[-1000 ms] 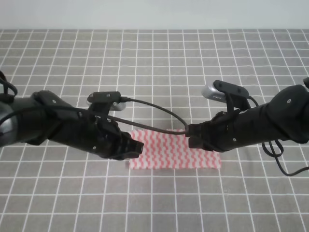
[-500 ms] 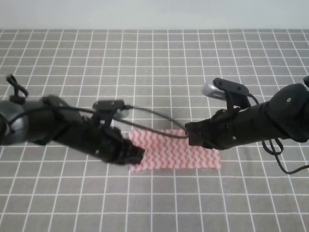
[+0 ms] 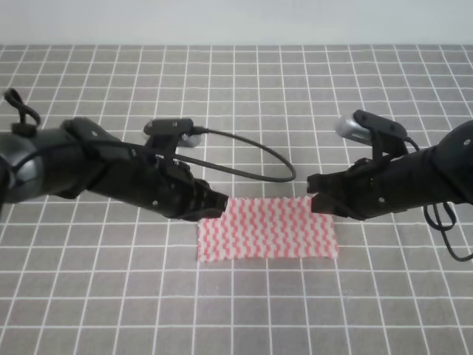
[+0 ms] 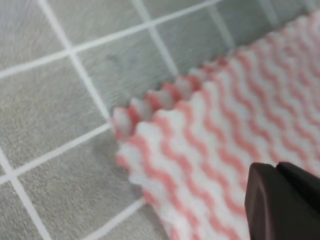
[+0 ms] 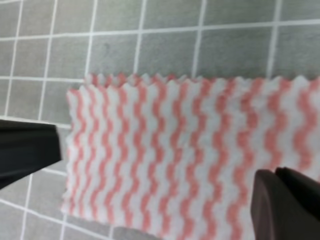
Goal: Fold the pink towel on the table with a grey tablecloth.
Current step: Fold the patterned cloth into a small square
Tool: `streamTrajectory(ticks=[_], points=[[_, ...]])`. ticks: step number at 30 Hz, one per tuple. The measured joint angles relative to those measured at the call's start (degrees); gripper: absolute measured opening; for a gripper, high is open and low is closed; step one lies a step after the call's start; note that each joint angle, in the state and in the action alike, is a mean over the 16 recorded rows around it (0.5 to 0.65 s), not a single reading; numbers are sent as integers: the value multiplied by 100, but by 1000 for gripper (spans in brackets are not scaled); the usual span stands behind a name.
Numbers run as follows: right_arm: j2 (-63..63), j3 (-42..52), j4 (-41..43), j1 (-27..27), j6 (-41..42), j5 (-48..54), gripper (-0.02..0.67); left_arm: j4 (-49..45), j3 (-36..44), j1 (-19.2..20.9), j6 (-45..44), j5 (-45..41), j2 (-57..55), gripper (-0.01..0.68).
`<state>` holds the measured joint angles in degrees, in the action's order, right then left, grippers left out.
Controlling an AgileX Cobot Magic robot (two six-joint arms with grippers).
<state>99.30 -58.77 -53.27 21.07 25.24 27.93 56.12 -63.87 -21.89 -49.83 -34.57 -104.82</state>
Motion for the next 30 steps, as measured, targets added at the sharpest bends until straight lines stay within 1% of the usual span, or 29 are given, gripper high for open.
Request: streamTrajectory(ticks=[8,15,22,30], points=[[13,-1,41,-163,-9,100,89,3,-100,14,124,-18,-517,-3],[145,-3,54,-220,-64,65,163,5,-112,20,194,-65,-681,-4],[375,-4,67,-272,-118,-27,183,8,-113,23,202,-109,-688,-3],[616,-4,123,-303,-130,-99,183,4,-116,25,202,-162,-684,-3]])
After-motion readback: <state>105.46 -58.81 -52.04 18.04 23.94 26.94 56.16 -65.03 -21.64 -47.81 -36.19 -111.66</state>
